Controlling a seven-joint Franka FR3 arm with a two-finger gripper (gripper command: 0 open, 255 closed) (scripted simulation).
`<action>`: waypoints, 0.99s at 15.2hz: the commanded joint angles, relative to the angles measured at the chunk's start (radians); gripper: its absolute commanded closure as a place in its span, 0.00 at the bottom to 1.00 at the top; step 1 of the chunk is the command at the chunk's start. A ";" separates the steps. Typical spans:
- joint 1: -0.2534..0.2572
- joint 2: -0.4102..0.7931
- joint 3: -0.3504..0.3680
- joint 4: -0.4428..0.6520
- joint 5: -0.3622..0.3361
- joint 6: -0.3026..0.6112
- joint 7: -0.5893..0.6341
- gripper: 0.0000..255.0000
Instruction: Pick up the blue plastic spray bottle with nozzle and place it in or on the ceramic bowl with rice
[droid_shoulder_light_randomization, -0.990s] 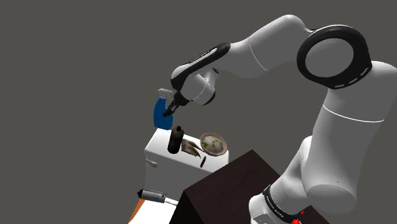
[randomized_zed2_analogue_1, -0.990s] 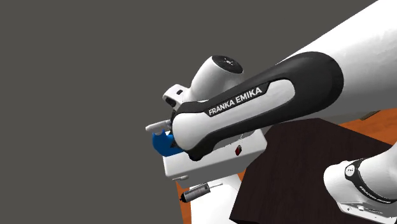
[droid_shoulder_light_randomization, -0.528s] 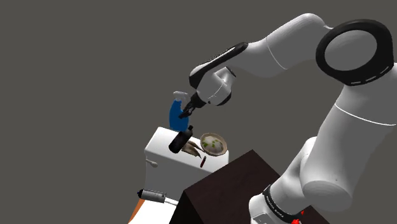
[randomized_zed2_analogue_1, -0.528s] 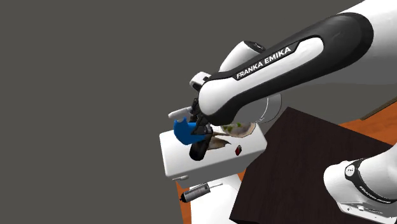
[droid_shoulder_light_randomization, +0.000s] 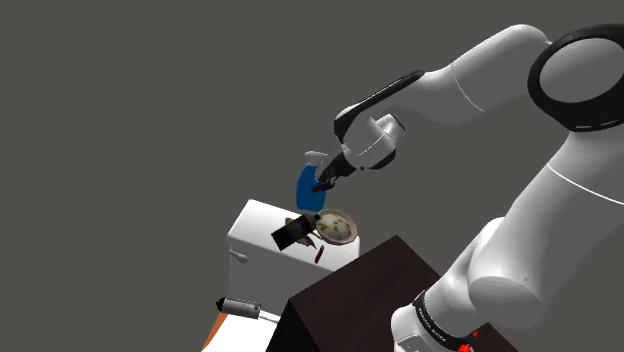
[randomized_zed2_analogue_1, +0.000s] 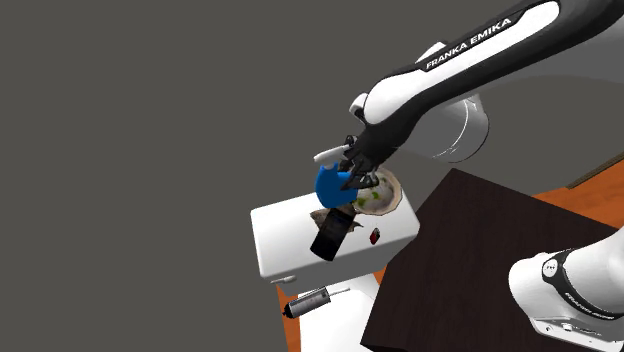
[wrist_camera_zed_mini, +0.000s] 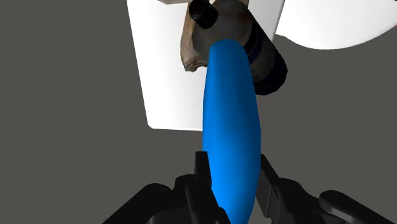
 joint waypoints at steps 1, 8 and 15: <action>-0.029 -0.025 -0.027 -0.031 -0.009 -0.019 -0.048 1.00; -0.146 -0.089 -0.142 -0.101 -0.096 -0.099 -0.184 1.00; -0.214 -0.048 -0.212 -0.098 -0.078 -0.150 -0.334 1.00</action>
